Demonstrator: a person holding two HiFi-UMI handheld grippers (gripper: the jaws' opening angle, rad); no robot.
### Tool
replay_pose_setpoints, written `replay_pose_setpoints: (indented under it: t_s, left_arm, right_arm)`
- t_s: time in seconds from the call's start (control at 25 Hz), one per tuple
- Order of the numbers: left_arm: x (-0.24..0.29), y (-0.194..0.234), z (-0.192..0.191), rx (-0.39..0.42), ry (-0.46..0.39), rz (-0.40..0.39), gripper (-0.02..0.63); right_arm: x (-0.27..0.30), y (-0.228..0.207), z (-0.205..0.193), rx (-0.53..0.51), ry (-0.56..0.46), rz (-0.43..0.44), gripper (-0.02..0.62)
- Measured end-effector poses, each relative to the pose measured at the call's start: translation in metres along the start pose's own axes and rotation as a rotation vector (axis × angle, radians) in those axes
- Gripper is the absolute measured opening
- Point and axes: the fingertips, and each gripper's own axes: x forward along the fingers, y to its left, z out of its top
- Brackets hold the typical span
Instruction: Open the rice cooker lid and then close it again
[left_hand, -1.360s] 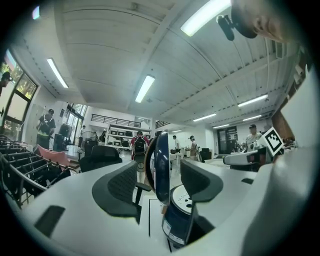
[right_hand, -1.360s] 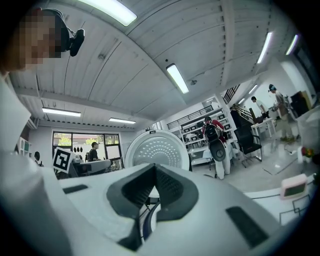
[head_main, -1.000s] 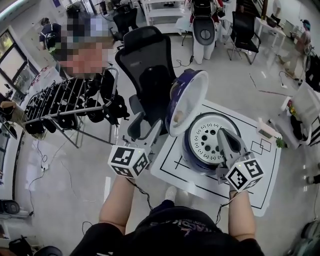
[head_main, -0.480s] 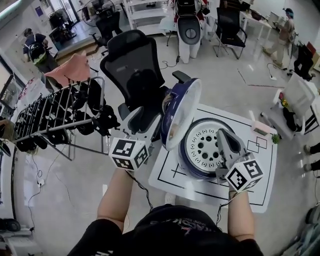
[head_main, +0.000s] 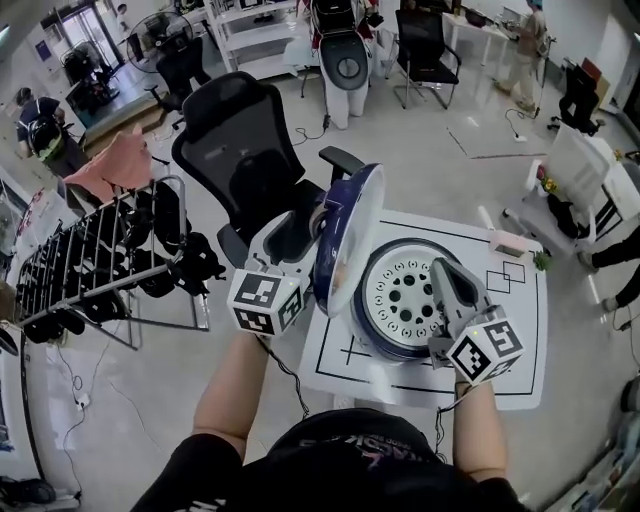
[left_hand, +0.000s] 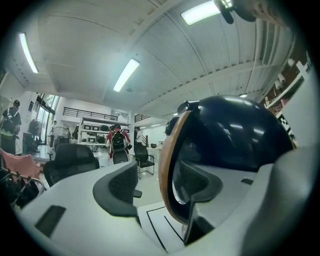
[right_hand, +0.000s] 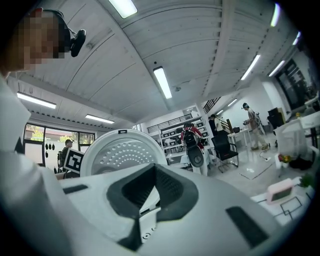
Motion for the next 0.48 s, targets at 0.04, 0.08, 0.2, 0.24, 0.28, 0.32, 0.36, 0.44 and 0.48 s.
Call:
replay_pose_setpoints:
  t_s: [0.04,0.08,0.2,0.24,0.28,0.32,0.36,0.44,0.48]
  left_arm:
    - [0.003,0.0,0.0,0.006,0.002,-0.011,0.267]
    - [0.006,0.0,0.0,0.012,0.004,-0.021,0.267]
    - [0.014,-0.002,0.001,0.029,0.01,-0.052,0.261]
    - [0.016,-0.002,0.001,0.036,0.013,-0.061,0.259]
    - [0.019,-0.002,0.001,0.047,0.018,-0.069,0.255]
    - [0.021,-0.003,0.0,0.06,0.025,-0.078,0.247]
    - [0.023,-0.004,-0.001,0.075,0.032,-0.091,0.237]
    - [0.026,-0.009,-0.002,0.101,0.043,-0.126,0.194]
    - [0.026,-0.011,-0.001,0.108,0.045,-0.143,0.174]
  right_arm:
    - [0.0,0.0,-0.001,0.002,-0.004,-0.007,0.002]
    - [0.0,0.0,-0.001,0.005,-0.008,-0.014,0.002]
    - [-0.002,-0.003,-0.002,0.014,-0.022,-0.041,0.002]
    - [-0.003,-0.004,-0.002,0.014,-0.026,-0.049,0.002]
    - [-0.004,-0.004,-0.003,0.015,-0.028,-0.057,0.002]
    - [-0.005,-0.005,-0.004,0.016,-0.03,-0.063,0.002]
    - [-0.005,-0.005,-0.005,0.018,-0.031,-0.068,0.002]
    - [-0.005,-0.004,-0.006,0.017,-0.031,-0.076,0.002]
    - [-0.005,-0.004,-0.006,0.016,-0.032,-0.079,0.002]
